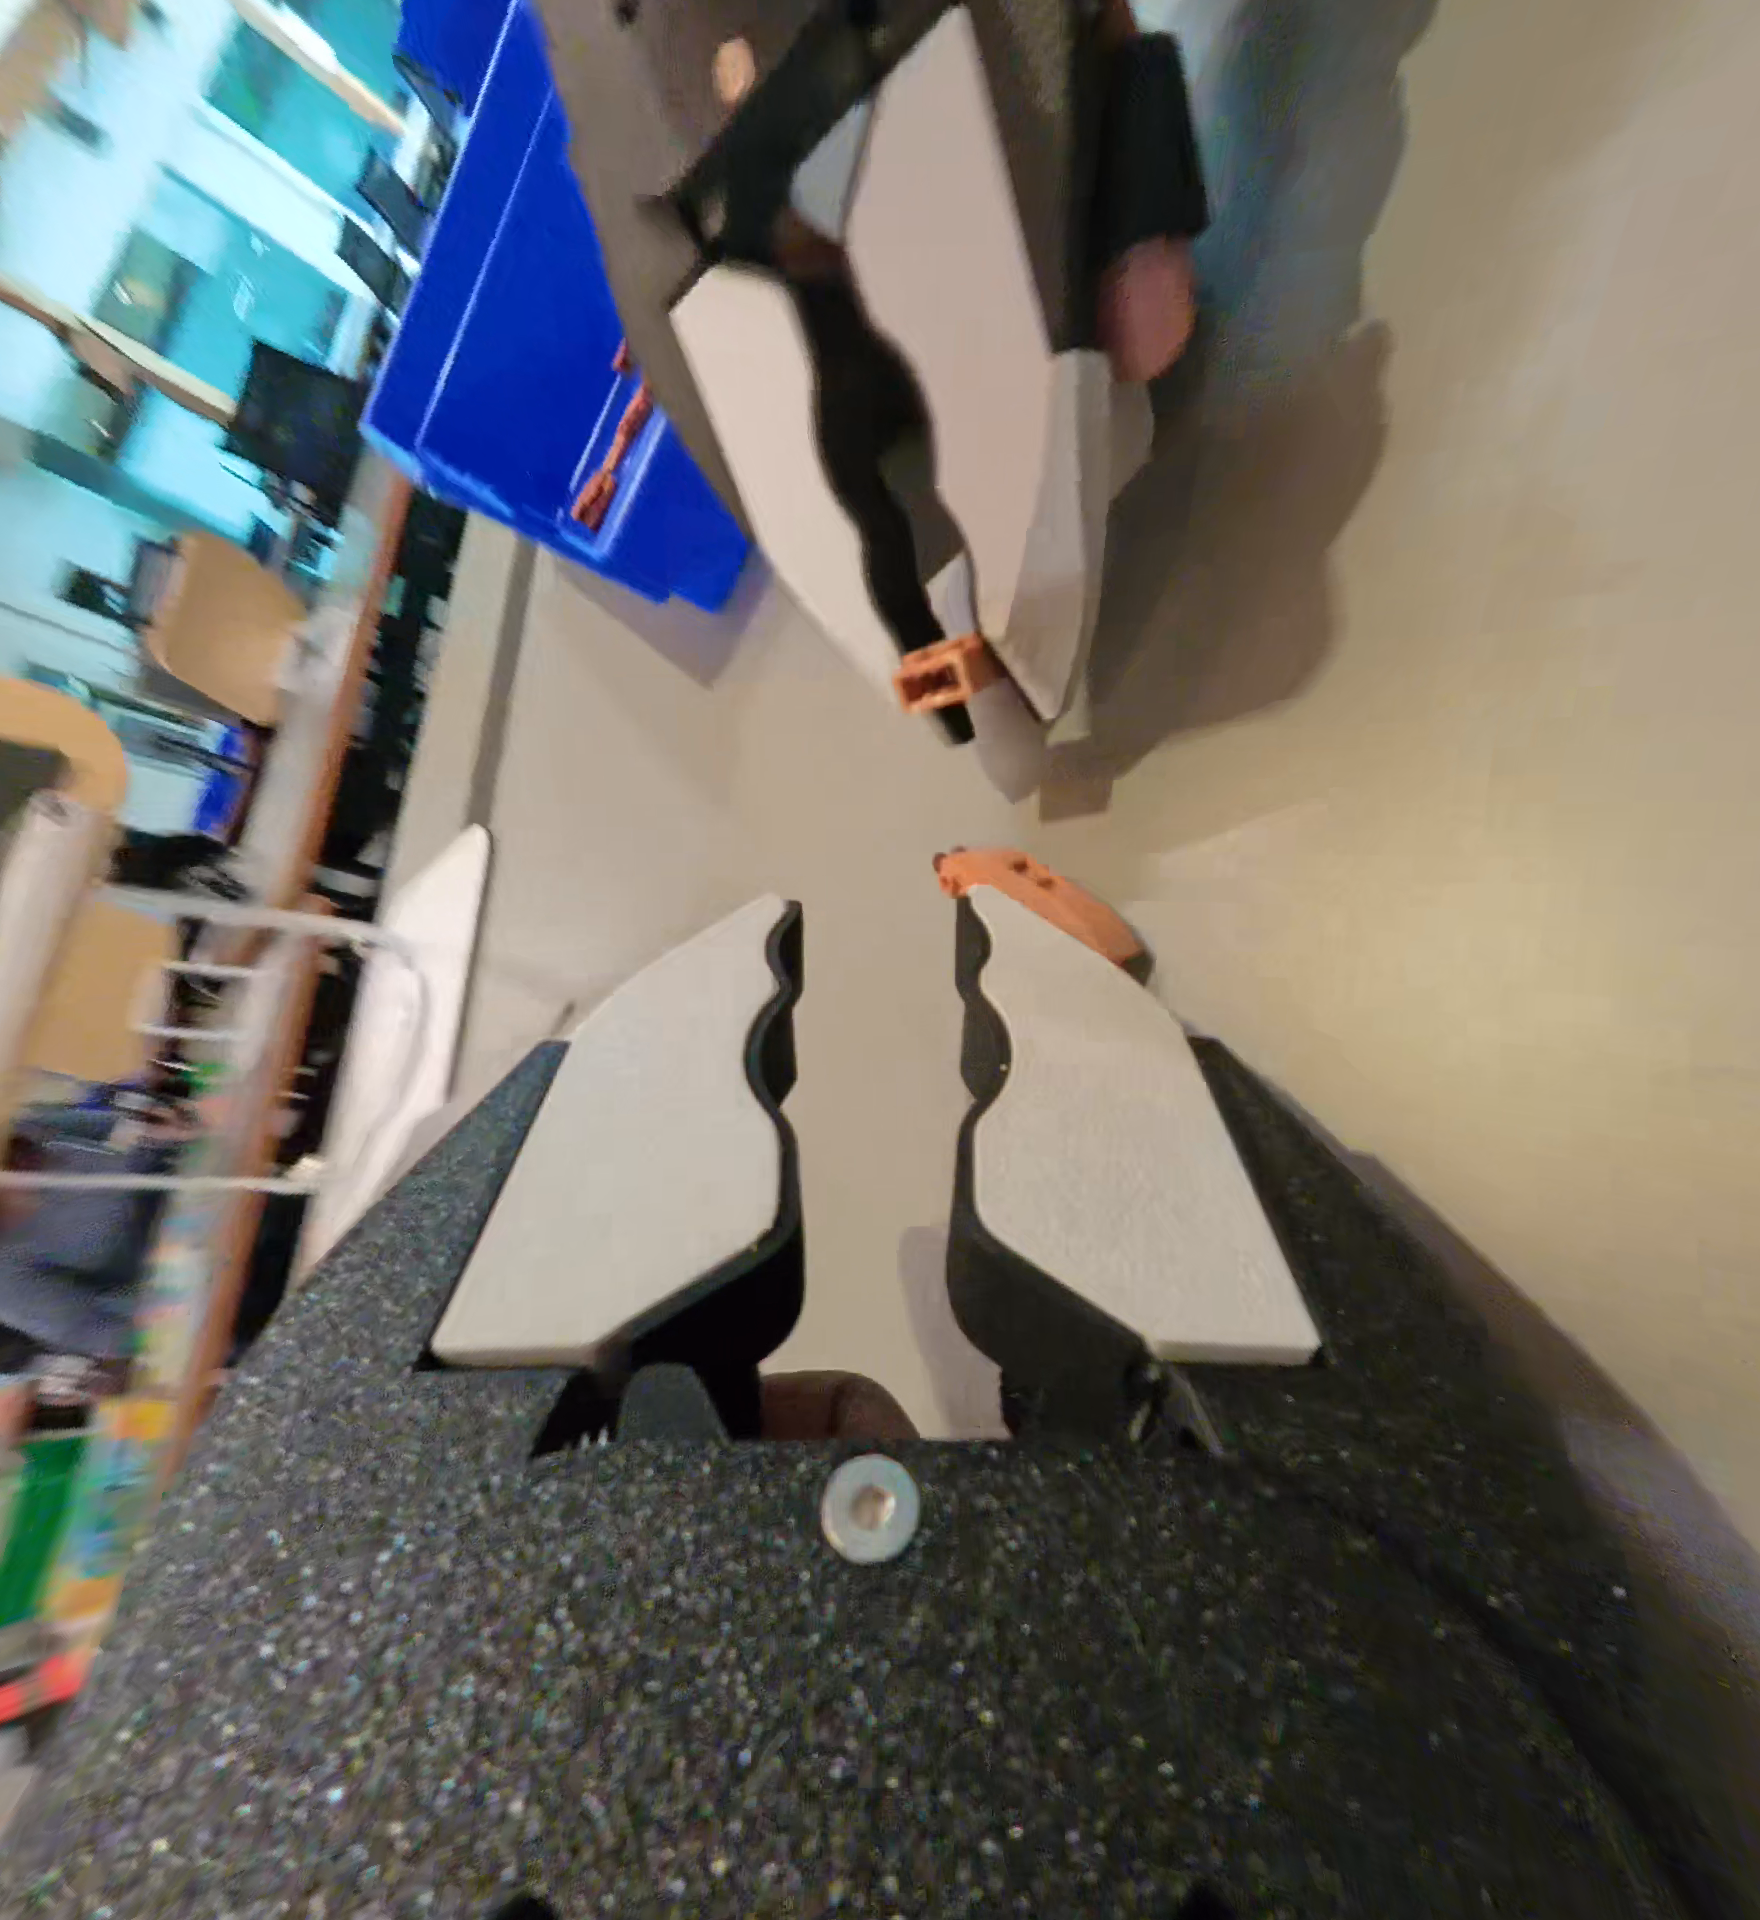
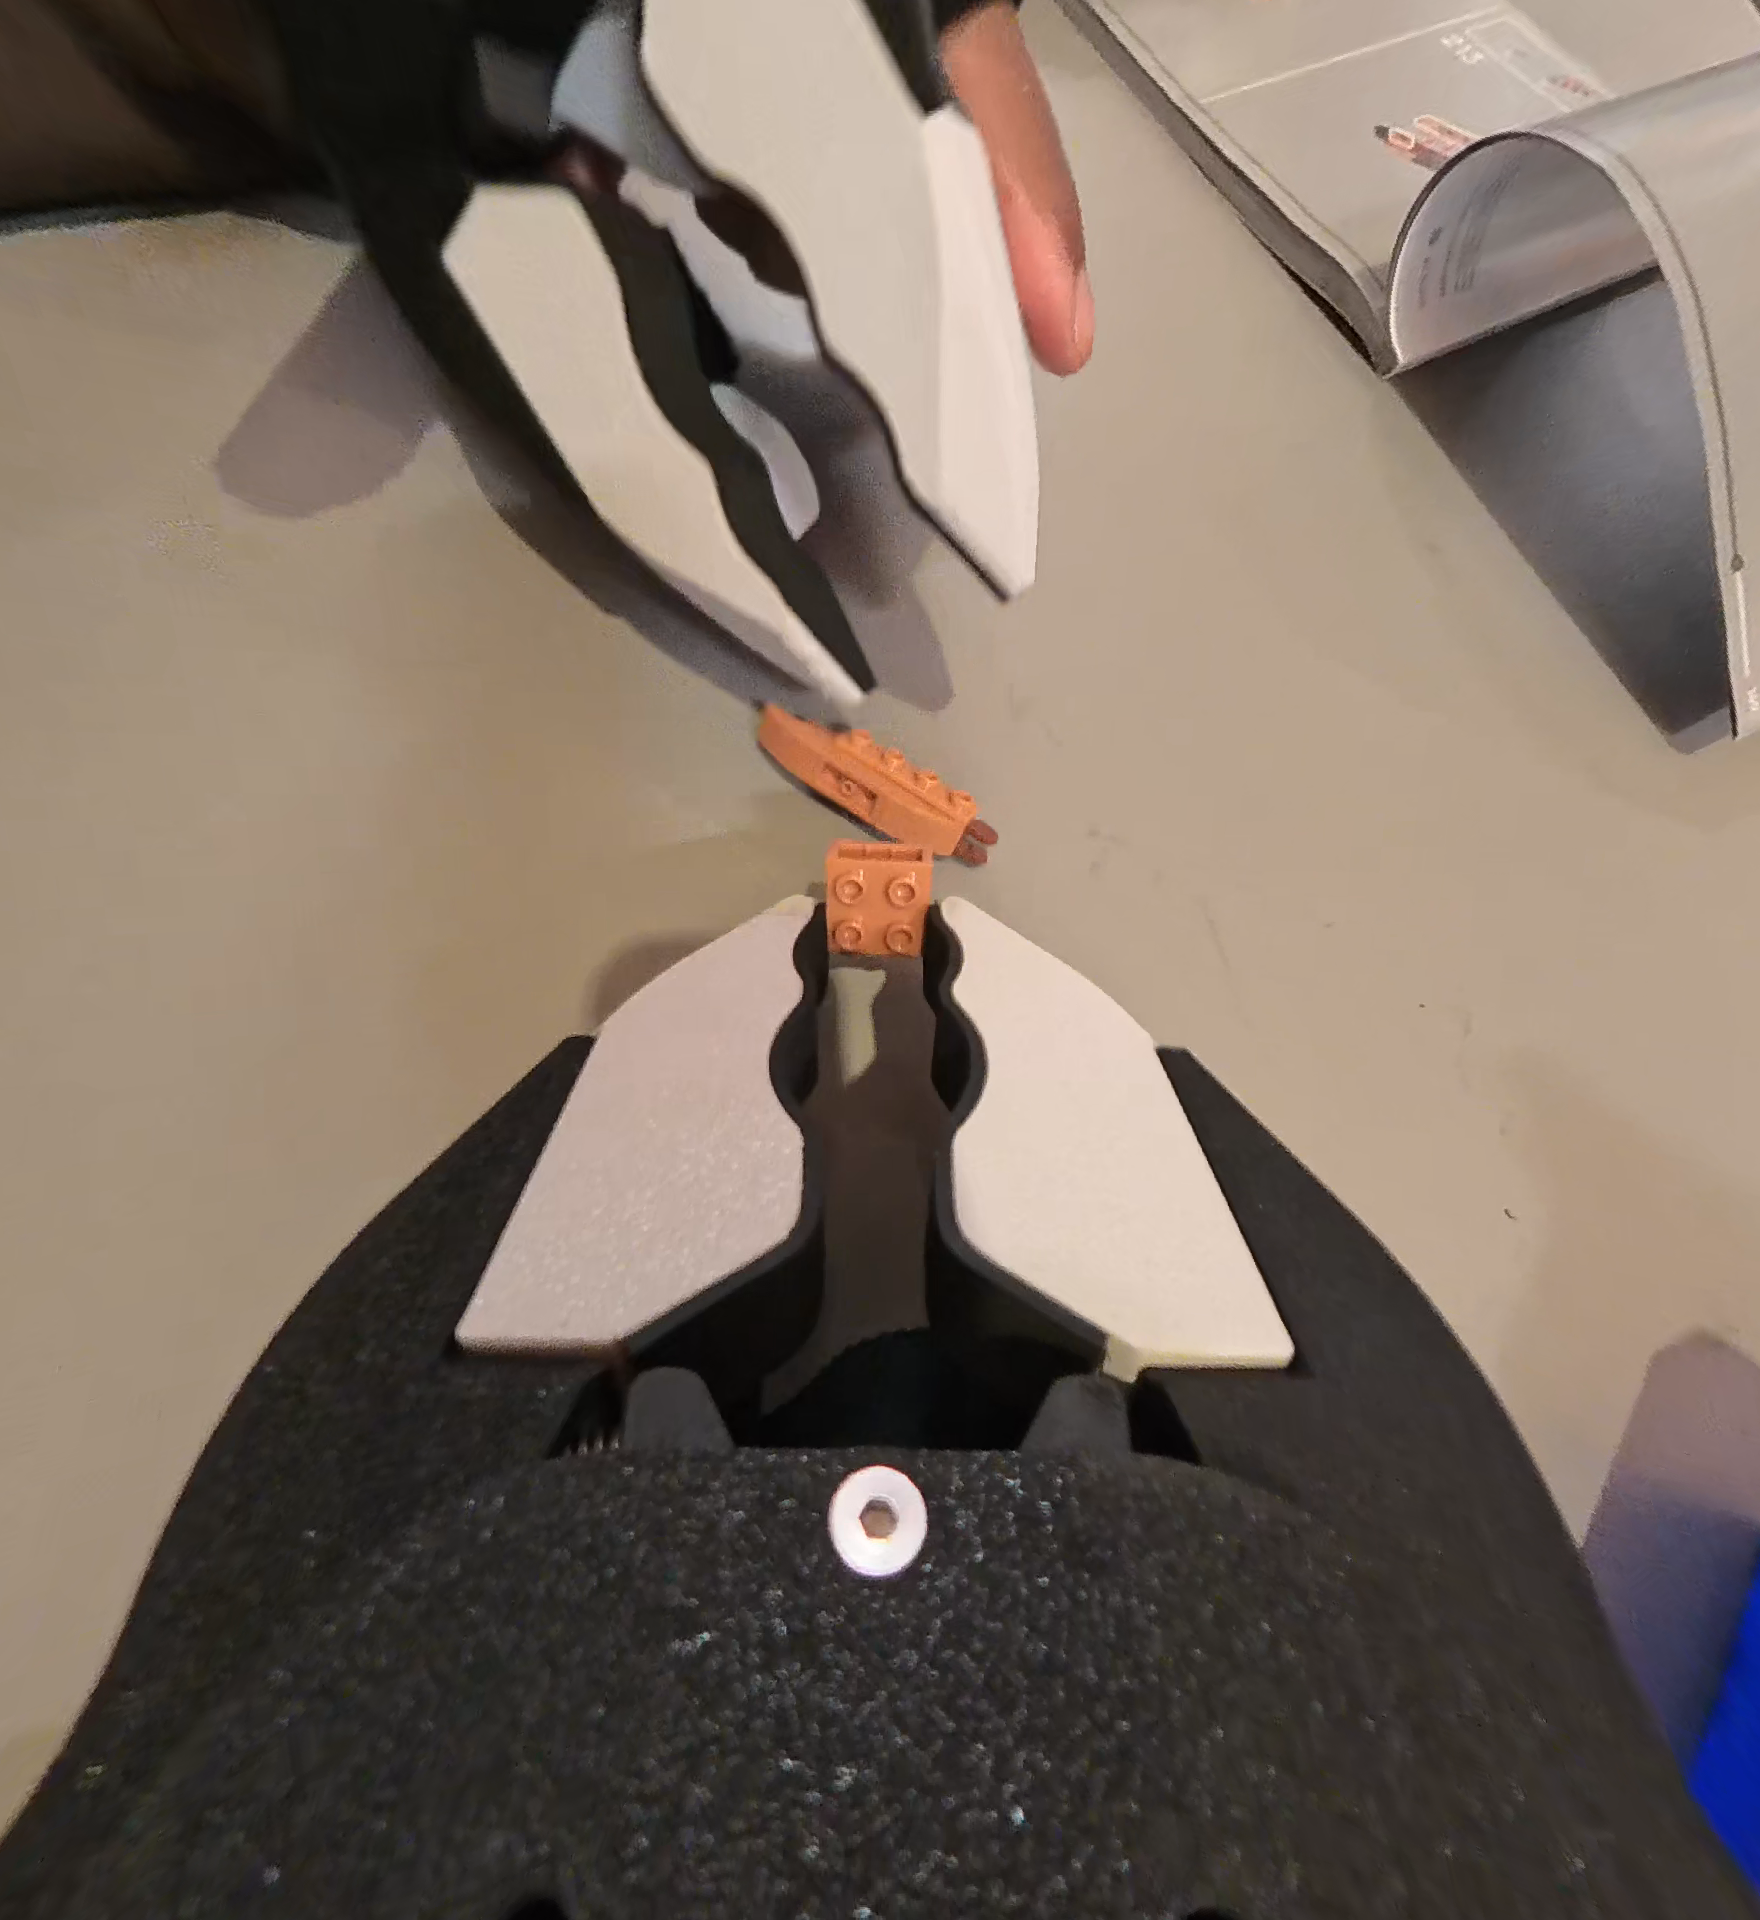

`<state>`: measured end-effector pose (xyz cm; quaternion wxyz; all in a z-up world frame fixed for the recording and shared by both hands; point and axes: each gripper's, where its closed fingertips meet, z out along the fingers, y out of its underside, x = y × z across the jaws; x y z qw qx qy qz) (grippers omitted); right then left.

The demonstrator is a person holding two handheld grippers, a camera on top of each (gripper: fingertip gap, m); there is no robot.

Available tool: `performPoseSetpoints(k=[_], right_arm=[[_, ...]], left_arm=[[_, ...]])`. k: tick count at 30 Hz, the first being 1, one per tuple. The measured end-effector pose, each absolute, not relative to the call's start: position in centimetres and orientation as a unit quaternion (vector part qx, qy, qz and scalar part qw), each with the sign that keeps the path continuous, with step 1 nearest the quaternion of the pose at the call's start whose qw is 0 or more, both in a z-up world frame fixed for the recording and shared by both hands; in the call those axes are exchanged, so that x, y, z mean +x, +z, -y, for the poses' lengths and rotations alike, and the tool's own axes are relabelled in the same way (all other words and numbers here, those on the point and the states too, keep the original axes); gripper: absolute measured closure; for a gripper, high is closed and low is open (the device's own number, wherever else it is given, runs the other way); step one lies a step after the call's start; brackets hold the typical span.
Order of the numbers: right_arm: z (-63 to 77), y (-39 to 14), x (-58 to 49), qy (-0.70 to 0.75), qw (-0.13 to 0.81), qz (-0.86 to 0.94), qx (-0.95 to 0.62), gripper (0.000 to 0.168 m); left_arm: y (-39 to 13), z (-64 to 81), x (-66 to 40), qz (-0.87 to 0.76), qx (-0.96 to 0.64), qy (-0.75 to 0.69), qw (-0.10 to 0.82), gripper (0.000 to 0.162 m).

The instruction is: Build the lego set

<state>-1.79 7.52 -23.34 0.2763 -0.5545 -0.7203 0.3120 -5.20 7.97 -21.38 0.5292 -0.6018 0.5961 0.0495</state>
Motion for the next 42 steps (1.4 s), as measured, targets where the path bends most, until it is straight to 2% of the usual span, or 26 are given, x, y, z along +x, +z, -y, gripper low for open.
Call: performPoseSetpoints(k=[3, 8, 17, 23, 25, 28, 30, 32, 35, 39, 42], right_arm=[[-7.6, -23.4, -1.7, 0.307, 0.275, 0.722, -0.556, 0.151], [-7.7, -23.6, -1.7, 0.299, 0.277, 0.724, -0.557, 0.151], [-8.5, -24.1, -1.4, 0.269, 0.277, 0.722, -0.574, 0.151], [-8.7, -24.7, -1.4, 0.255, 0.271, 0.724, -0.581, 0.151], [-8.6, -24.8, -1.4, 0.254, 0.27, 0.724, -0.581, 0.151], [-8.6, -24.8, -1.5, 0.254, 0.271, 0.725, -0.58, 0.151], [-8.7, -24.7, -1.5, 0.254, 0.274, 0.724, -0.58, 0.151], [-8.8, -24.6, -1.5, 0.255, 0.277, 0.722, -0.581, 0.151], [-8.9, -24.5, -1.6, 0.258, 0.288, 0.722, -0.575, 0.151], [-8.5, -24.4, -1.9, 0.26, 0.299, 0.73, -0.557, 0.151], [-8.5, -24.5, -2.0, 0.228, 0.314, 0.747, -0.54, 0.151]], left_arm=[[-21.8, -7.3, -6.1, -0.574, -0.65, -0.027, 0.496, 0.134], [-23.6, -7.6, -6.5, -0.577, -0.679, -0.017, 0.453, 0.137], [-21.8, -7.4, -4.2, -0.463, -0.772, -0.122, 0.418, 0.132], [-24.1, -7.6, -4.1, -0.433, -0.83, -0.058, 0.346, 0.126], [-24.7, -7.9, -4.3, -0.42, -0.844, -0.039, 0.332, 0.127], [-24.8, -8.5, -4.8, -0.396, -0.854, -0.02, 0.336, 0.143], [-24.8, -8.7, -5.1, -0.377, -0.862, -0.035, 0.337, 0.144], [-24.7, -8.9, -5.3, -0.339, -0.872, -0.081, 0.343, 0.145], [-23.2, -9.4, -5.0, -0.252, -0.868, -0.224, 0.365, 0.145], [-19.7, -10.3, -5.2, -0.117, -0.809, -0.427, 0.387, 0.145], [-18.1, -10.5, -5.5, -0.058, -0.759, -0.52, 0.387, 0.145]])
